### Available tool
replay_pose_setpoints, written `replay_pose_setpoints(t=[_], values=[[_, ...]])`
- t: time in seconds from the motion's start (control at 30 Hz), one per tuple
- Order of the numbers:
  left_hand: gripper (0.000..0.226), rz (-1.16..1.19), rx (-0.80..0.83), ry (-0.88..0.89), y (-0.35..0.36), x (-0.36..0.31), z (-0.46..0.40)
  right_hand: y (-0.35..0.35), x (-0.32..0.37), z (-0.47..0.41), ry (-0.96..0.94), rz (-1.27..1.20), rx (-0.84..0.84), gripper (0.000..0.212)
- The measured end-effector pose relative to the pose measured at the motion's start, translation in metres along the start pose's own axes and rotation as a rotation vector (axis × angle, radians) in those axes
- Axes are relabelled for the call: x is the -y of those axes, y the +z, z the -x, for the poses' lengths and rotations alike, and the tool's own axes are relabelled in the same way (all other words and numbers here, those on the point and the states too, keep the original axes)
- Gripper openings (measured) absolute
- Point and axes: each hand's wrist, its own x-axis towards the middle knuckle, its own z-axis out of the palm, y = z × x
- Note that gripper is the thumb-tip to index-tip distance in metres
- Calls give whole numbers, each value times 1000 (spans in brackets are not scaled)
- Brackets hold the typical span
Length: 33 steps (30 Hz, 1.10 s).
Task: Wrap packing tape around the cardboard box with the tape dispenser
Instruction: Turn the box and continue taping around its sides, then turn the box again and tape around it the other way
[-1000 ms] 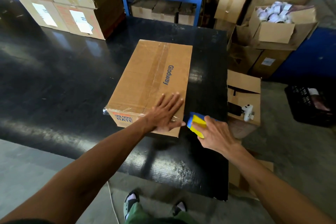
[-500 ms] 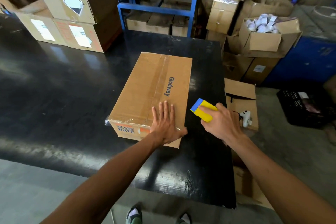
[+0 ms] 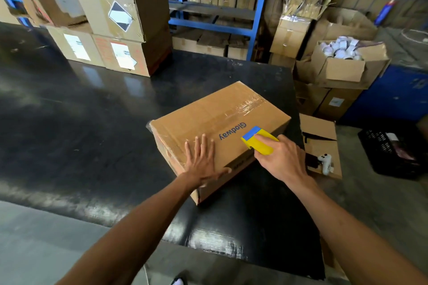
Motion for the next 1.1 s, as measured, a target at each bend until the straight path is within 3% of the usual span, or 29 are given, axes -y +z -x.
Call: replay_pose_setpoints(t=[0.13,0.33,0.43,0.53,0.67,0.87,1.1], values=[[103,-115,-3,79,7,23,-1,-1,13,-1,50,-39,-28,48],[108,-204,41,374,-16,124,4,5,34,-9,147,-166,-99,44],[115,-280,99,365,-34,155,-2,6,42,-3,203,-212,-130,44],[134,-356,131,341,-45,129,-16,4,46,2,318,-296,-139,46],[152,-218,111,342,-25,54,-32,-2,44,4,374,-285,-123,50],[117,-263,67,347,-1,28,-41,-4,22,12,388,-259,-154,56],[112,-397,173,596,-40,92,-62,-9,14,18,398,-240,-157,53]])
